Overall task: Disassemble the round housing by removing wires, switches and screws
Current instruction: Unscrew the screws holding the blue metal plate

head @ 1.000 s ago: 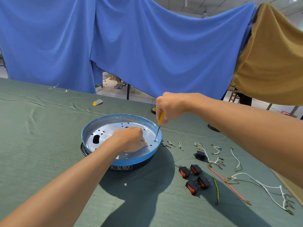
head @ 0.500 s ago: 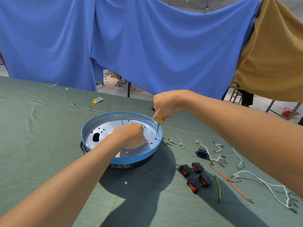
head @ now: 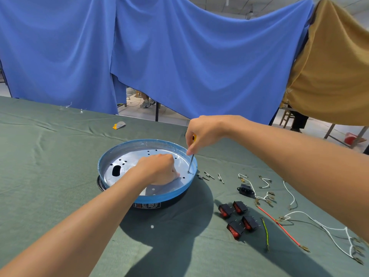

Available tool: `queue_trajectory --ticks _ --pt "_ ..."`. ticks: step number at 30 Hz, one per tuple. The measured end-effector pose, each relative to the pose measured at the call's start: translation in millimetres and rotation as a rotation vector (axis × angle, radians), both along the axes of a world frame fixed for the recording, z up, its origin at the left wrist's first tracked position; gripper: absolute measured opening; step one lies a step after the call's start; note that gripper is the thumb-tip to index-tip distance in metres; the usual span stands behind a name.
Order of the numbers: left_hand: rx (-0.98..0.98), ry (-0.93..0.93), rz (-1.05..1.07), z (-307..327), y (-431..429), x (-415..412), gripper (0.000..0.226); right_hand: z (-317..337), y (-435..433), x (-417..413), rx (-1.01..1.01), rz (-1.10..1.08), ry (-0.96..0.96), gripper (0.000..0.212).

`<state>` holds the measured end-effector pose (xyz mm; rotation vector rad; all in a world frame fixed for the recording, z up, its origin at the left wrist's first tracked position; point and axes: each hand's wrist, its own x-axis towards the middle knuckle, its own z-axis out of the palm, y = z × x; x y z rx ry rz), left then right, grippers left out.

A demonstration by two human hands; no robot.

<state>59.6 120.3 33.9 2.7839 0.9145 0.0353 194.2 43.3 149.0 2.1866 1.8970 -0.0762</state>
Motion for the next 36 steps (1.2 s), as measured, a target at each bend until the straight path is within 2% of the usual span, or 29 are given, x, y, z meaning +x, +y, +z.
queue_trajectory --ticks 1,3,5,10,14,16,17,18,20,22,28,32,34,36 --pt "-0.002 0.0 -0.002 0 0 0 0.034 -1 0 1 -0.002 -0.047 -0.011 0.046" --pt "-0.005 -0.002 -0.003 0 1 0 0.034 0 0 0 -0.048 -0.128 -0.062 0.056" --pt "0.0 0.001 -0.003 0 0 0 0.034 3 -1 -1 -0.096 -0.135 -0.065 0.046" --pt "0.01 -0.005 -0.008 -1 -1 1 0.034 2 -6 3 0.049 -0.013 -0.011 0.023" --pt "0.018 -0.005 -0.001 -1 -1 1 0.035 6 -7 9 0.046 -0.003 0.107 0.004" --pt "0.019 -0.003 0.001 -1 0 1 0.035 6 -5 9 0.014 -0.007 0.161 0.009" --pt "0.023 -0.002 0.003 -1 0 1 0.035 4 -3 8 0.006 -0.021 0.154 0.006" --pt "0.025 -0.001 0.003 -1 0 1 0.034 2 -2 7 0.007 -0.041 0.135 0.012" --pt "0.018 -0.004 -0.001 -1 0 2 0.034 -2 -1 5 0.035 -0.109 0.073 0.045" --pt "0.009 -0.008 -0.001 -2 1 2 0.035 -2 -1 3 0.056 -0.152 0.035 0.055" --pt "0.029 -0.009 -0.007 -2 1 3 0.035 -2 -1 -1 0.112 -0.102 0.015 0.031" --pt "0.036 -0.008 -0.011 -3 1 2 0.035 4 0 -7 0.064 -0.038 0.063 0.009" --pt "0.046 -0.009 -0.015 -3 1 2 0.035 2 3 -9 0.03 -0.047 0.065 0.013" --pt "0.046 -0.012 -0.02 -3 1 2 0.035 1 3 -10 0.031 -0.09 0.012 0.036"
